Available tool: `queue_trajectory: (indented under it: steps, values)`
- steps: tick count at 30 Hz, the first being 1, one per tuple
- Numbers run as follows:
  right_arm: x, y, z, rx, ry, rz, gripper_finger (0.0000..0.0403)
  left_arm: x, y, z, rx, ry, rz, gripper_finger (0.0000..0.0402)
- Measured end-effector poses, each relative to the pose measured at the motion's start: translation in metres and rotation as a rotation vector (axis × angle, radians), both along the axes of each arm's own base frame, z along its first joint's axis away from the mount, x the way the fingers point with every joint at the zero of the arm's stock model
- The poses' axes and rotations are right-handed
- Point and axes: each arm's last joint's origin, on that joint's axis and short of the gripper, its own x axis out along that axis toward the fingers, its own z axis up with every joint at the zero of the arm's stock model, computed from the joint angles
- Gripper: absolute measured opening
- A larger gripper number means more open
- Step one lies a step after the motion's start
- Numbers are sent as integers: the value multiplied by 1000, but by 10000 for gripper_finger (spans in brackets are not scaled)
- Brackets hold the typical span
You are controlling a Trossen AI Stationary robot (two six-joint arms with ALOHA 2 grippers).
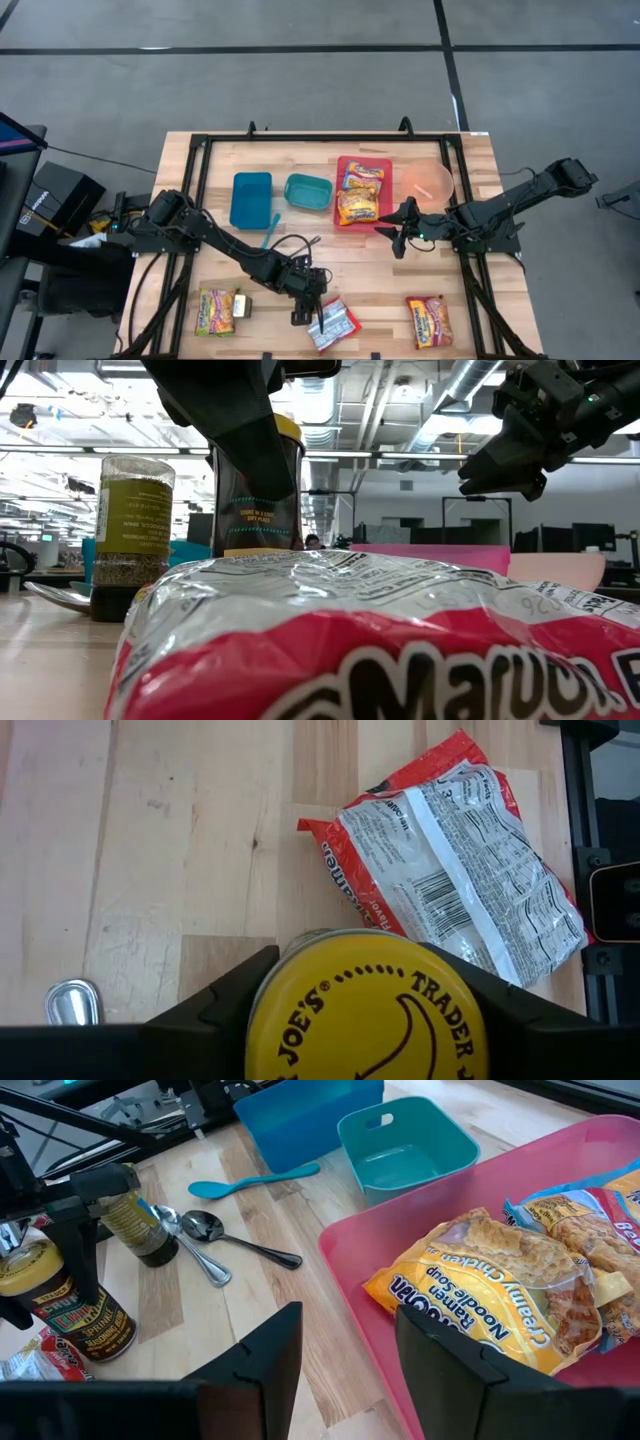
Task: Pick & Place Food Item
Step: Put the yellow seasoning bottle into the blue bin
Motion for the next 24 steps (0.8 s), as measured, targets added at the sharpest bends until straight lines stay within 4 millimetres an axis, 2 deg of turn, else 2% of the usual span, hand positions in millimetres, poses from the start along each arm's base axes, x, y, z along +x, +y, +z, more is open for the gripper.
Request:
queue_trajectory:
  steps: [7,11,20,24]
  values:
    - [0,0,0,0,0,0,156,0,0,0,-1,0,0,226]
    - [0,0,0,0,0,0,156,0,0,0,0,0,0,210]
    - [0,0,0,0,0,0,156,0,0,0,-1,0,0,220]
    - [0,0,0,0,0,0,156,0,0,0,-2,1,-1,210]
